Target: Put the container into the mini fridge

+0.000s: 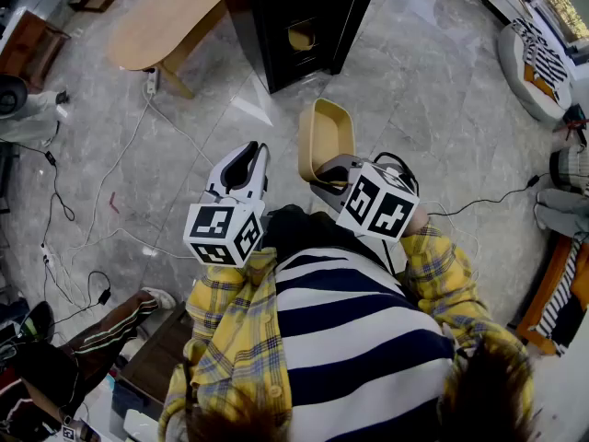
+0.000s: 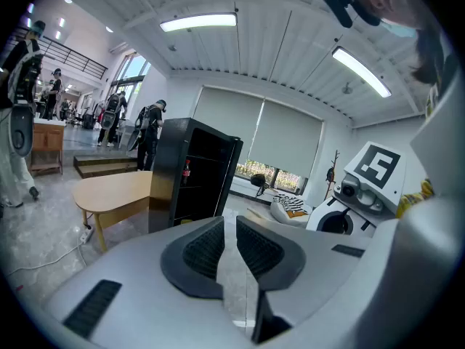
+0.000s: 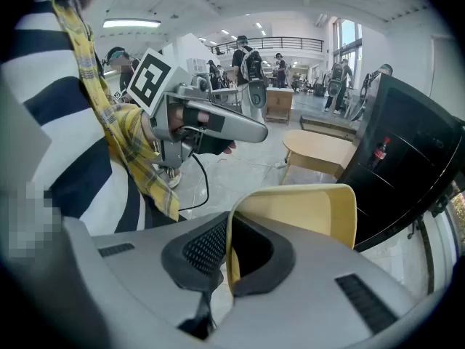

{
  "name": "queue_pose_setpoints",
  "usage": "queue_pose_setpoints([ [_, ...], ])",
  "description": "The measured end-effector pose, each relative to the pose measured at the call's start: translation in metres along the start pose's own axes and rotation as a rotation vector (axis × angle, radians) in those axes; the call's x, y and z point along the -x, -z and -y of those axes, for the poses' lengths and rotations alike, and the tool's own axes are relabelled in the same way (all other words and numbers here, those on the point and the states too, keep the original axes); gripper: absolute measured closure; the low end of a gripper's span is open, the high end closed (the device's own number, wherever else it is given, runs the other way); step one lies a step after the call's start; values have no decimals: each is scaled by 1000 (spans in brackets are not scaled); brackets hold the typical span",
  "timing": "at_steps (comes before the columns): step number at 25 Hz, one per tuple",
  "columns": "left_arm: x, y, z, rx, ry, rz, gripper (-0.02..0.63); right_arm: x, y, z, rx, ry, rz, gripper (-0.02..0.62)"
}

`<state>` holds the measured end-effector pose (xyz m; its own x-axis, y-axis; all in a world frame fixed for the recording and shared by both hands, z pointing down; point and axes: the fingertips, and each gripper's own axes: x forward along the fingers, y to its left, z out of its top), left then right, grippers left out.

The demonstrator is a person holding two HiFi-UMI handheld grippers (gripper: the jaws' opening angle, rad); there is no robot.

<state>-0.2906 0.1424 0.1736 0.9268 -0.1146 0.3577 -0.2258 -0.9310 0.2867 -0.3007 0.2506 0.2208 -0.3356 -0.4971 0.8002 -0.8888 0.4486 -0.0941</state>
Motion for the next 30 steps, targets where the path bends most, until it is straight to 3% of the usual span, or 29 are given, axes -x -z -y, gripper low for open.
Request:
queue_pose_setpoints([
  [12, -15, 4, 8, 9, -31, -6, 543, 4, 14, 15, -12, -39, -9, 566],
  [30, -79, -1, 27, 18, -18, -25, 543, 12, 51, 60, 3, -99, -29, 566],
])
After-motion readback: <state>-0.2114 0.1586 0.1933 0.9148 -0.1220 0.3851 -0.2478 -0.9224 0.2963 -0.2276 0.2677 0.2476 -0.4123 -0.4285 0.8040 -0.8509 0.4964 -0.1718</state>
